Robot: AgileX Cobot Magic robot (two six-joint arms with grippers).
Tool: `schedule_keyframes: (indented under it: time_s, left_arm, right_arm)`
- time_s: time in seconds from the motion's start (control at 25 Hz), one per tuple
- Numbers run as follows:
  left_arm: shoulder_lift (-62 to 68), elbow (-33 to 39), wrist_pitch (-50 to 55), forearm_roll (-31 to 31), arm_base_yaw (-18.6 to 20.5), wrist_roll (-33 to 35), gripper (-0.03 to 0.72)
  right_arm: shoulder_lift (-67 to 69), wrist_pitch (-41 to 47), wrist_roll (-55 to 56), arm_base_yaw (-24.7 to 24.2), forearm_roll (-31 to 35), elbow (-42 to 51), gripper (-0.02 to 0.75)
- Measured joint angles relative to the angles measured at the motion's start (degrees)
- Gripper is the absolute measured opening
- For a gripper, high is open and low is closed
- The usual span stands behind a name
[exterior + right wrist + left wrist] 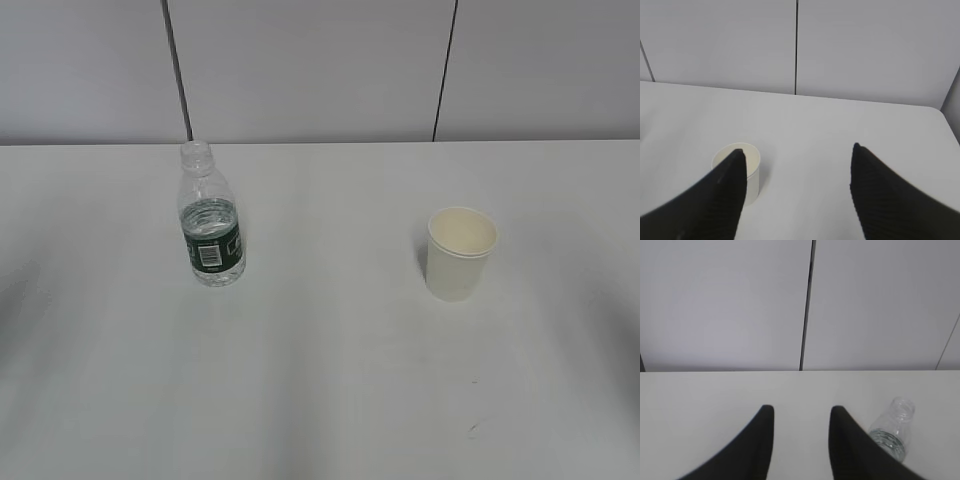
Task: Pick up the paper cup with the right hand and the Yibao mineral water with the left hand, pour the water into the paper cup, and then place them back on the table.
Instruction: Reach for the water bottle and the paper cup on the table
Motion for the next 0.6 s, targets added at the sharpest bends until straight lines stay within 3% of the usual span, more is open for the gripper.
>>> schedule_keyframes:
  time_s: [0.4,0.6]
  left_arm:
    - [17.1,4.0,-21.0,1.1,0.0,-0.3,0.241]
    - [23.2,9.4,-36.0,5.4,0.0,-5.5,0.241]
  right_arm:
    - [9.1,-18.2,0.0,0.0,0.0,6.1,0.512]
    - [13.9,-25.9,0.0,0.0,-0.1,8.4,0.512]
